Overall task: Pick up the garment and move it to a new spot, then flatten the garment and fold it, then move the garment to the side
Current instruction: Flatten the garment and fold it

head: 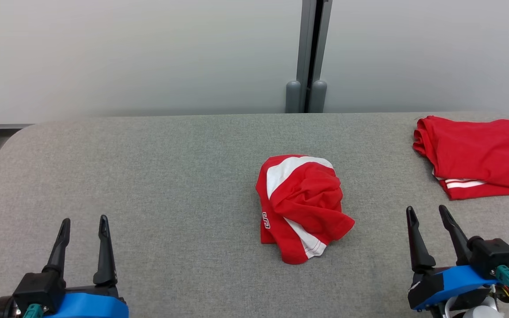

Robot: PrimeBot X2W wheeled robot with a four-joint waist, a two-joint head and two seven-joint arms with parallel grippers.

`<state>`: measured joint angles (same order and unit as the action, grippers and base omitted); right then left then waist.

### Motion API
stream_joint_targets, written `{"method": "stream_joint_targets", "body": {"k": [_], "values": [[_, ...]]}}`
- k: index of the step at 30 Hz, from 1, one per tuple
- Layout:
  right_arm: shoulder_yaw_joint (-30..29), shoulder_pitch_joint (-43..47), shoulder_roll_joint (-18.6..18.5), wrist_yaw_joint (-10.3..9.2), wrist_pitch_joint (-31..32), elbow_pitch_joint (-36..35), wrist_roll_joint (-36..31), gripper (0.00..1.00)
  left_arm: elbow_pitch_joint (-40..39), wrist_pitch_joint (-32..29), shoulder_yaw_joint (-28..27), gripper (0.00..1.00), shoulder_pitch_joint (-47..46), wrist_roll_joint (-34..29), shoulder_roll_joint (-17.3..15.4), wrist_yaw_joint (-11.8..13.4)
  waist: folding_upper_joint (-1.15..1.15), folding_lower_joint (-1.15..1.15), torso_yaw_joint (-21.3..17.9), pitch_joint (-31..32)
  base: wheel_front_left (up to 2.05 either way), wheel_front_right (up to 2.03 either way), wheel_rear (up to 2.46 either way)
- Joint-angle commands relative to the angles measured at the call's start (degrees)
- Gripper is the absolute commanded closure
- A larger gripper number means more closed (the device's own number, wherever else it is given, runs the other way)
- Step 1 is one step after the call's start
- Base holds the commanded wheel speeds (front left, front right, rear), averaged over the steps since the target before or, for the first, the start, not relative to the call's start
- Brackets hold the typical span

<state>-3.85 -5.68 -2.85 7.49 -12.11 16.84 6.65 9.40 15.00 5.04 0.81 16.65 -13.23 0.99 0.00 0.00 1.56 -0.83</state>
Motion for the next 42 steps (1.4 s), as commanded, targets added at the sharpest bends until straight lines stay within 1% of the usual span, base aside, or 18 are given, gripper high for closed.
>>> {"method": "stream_joint_targets", "body": {"k": [1, 22, 28, 31, 33, 37, 42], "values": [[0.22, 0.5, -0.08, 0.0, 0.22, -0.27, 0.51, 0.0, -0.13, 0.25, -0.29, 0.0, 0.61, -0.34, 0.2, 0.09, 0.0, 0.0, -0.14, 0.2, 0.0, 0.0, 0.0], [0.83, 0.05, -0.08, 0.0, 0.61, 0.2, 0.62, 0.0, 0.34, 0.25, -1.66, 0.0, 1.22, -1.63, 1.6, -0.97, 0.0, 0.0, -0.45, 0.32, 0.0, 0.0, 0.0], [2.01, -5.65, -0.08, 0.0, 1.25, 1.08, -2.26, 0.0, 0.62, 0.25, -1.65, 0.0, 0.0, -1.79, 1.87, -1.58, 0.0, 0.0, -0.29, -0.85, 0.0, 0.0, 0.0], [3.9, -10.25, -0.2, 0.0, 2.74, 2.26, -3.24, 0.0, 0.94, 0.25, -1.62, 0.0, -1.42, -2.03, 2.14, -2.03, 0.0, 0.0, 0.28, -1.79, 0.0, 0.0, 0.0], [5.58, -13.89, -1.21, 0.0, 3.85, 3.8, -3.56, 0.0, 1.29, 0.25, -1.56, 0.0, -1.98, -2.12, 2.36, -2.54, 0.0, 0.0, 0.86, -2.5, 0.0, 0.0, 0.0], [9.04, -20.83, -3.06, 0.0, 5.64, 8.86, -3.66, 0.0, 2.06, 0.25, -1.34, 0.0, -3.29, -2.42, 3.27, -3.29, 0.0, 0.0, 2.69, -3.94, 0.0, 0.0, 0.0], [11.36, -28.43, -5.64, 0.0, 7.64, 16.94, -3.03, 0.0, 2.79, 0.25, -1.25, 0.0, -5.09, -2.7, 4.5, -4.09, 0.0, 0.0, 5.96, -6.34, 0.0, 0.0, 0.0]]}}
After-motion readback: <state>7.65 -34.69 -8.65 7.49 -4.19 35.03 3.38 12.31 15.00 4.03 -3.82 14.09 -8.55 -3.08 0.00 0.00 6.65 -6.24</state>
